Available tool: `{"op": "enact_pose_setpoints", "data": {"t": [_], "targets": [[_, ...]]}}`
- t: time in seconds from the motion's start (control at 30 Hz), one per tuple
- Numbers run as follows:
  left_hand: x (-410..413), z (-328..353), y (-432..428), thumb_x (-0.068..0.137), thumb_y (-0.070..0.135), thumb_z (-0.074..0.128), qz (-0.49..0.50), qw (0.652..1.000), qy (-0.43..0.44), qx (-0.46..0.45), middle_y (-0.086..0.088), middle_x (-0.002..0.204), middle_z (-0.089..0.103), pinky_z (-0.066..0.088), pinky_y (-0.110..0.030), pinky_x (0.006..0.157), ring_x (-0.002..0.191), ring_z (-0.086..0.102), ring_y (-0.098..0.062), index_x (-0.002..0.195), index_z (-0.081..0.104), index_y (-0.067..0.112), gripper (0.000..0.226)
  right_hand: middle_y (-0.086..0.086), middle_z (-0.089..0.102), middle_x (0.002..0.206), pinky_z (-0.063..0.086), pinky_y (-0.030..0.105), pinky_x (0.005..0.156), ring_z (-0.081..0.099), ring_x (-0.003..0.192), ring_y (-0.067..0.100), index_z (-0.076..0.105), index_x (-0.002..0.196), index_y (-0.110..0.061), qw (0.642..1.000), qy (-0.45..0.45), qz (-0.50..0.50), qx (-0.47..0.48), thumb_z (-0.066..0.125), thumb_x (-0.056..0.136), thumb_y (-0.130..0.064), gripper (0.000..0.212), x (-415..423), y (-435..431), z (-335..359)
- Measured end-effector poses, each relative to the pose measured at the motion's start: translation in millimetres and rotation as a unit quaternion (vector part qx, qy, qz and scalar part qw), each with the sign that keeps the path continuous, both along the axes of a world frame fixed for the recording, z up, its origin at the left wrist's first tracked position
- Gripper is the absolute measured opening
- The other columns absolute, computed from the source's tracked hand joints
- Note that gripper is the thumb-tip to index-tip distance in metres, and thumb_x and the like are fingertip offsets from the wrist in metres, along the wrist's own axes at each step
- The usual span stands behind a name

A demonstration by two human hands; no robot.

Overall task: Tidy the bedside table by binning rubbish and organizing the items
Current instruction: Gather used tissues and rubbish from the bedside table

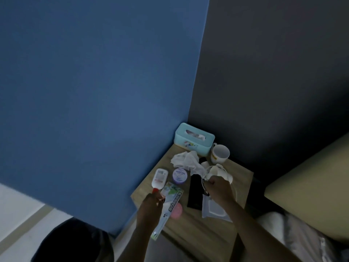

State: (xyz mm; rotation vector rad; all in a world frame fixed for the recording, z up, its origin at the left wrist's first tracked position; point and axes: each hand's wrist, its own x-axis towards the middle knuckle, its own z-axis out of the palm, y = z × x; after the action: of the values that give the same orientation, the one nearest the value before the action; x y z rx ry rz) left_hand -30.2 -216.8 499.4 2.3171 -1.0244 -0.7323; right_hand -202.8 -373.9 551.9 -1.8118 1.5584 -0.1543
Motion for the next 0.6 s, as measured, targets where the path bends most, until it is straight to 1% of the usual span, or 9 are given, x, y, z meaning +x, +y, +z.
{"op": "enact_pose_setpoints", "data": {"t": [0.07,0.2,0.23,0.3,0.37,0.4,0.47,0.53,0.6], "targets": [[-2,-15,7,0.096,0.022,0.050,0.010,1.000,-0.001,-0.004,-0.003,0.104,0.065,0.037,-0.011,0.057,0.079,0.056,-0.010,0.107,0.063,0.018,0.017,-0.001,0.047,0.047,0.038,0.026,0.054,0.050,0.049,0.017,0.042,0.052,-0.019,1.000,0.003,0.011,-0.013,0.057,0.089,-0.026,0.041,-1,0,-12],[-5,-32,17,0.096,0.024,0.049,0.040,0.999,-0.013,-0.010,-0.006,0.106,0.066,0.051,-0.027,0.072,0.090,0.064,-0.020,0.107,0.062,0.018,0.019,0.002,0.050,0.053,0.040,0.029,0.058,0.054,0.061,0.022,0.045,0.054,-0.018,0.999,-0.003,0.034,-0.029,0.057,0.088,-0.030,0.038,-5,0,-31],[-6,-33,17,0.096,0.024,0.047,0.040,0.999,-0.023,-0.008,-0.007,0.107,0.067,0.051,-0.029,0.073,0.091,0.064,-0.022,0.108,0.062,0.018,0.020,0.001,0.049,0.052,0.038,0.028,0.056,0.053,0.061,0.021,0.044,0.053,-0.018,0.998,-0.005,0.040,-0.040,0.057,0.088,-0.029,0.039,-8,-1,-33],[-13,-35,16,0.097,0.023,0.044,0.039,0.998,-0.051,-0.022,-0.009,0.108,0.067,0.047,-0.028,0.072,0.096,0.064,-0.026,0.112,0.062,0.016,0.024,-0.002,0.044,0.050,0.031,0.026,0.049,0.046,0.054,0.015,0.040,0.050,-0.020,0.996,-0.020,0.047,-0.069,0.057,0.089,-0.024,0.043,-16,0,-37],[-20,-36,13,0.097,0.022,0.045,0.038,0.995,-0.080,-0.040,-0.010,0.110,0.067,0.046,-0.029,0.075,0.099,0.063,-0.028,0.109,0.064,0.014,0.024,-0.004,0.040,0.047,0.025,0.021,0.044,0.040,0.049,0.009,0.038,0.048,-0.021,0.994,-0.034,0.054,-0.090,0.056,0.090,-0.021,0.046,-26,0,-46],[-24,-37,11,0.096,0.023,0.046,0.035,0.994,-0.097,-0.045,-0.012,0.109,0.068,0.048,-0.032,0.078,0.099,0.063,-0.029,0.106,0.065,0.012,0.024,-0.004,0.040,0.047,0.025,0.021,0.042,0.041,0.048,0.010,0.038,0.048,-0.020,0.993,-0.046,0.055,-0.090,0.056,0.090,-0.020,0.046,-32,0,-52],[-37,-37,9,0.095,0.024,0.048,0.049,0.989,-0.122,-0.067,-0.016,0.107,0.068,0.049,-0.037,0.082,0.099,0.062,-0.033,0.102,0.066,0.008,0.025,-0.002,0.042,0.047,0.029,0.024,0.045,0.045,0.050,0.015,0.040,0.048,-0.017,0.991,-0.063,0.066,-0.094,0.056,0.090,-0.020,0.045,-46,1,-63],[-57,-36,12,0.094,0.023,0.050,0.071,0.985,-0.129,-0.089,-0.017,0.106,0.067,0.049,-0.039,0.082,0.099,0.062,-0.035,0.100,0.066,0.007,0.024,0.000,0.047,0.048,0.032,0.025,0.045,0.048,0.047,0.014,0.042,0.048,-0.015,0.989,-0.081,0.092,-0.087,0.055,0.089,-0.018,0.043,-61,6,-73],[-75,-32,15,0.093,0.023,0.051,0.086,0.983,-0.129,-0.100,-0.017,0.104,0.067,0.048,-0.038,0.080,0.097,0.062,-0.034,0.098,0.065,0.008,0.021,0.006,0.058,0.052,0.043,0.025,0.045,0.056,0.047,0.016,0.049,0.052,-0.012,0.989,-0.089,0.104,-0.058,0.056,0.089,-0.019,0.038,-72,12,-82]]}}
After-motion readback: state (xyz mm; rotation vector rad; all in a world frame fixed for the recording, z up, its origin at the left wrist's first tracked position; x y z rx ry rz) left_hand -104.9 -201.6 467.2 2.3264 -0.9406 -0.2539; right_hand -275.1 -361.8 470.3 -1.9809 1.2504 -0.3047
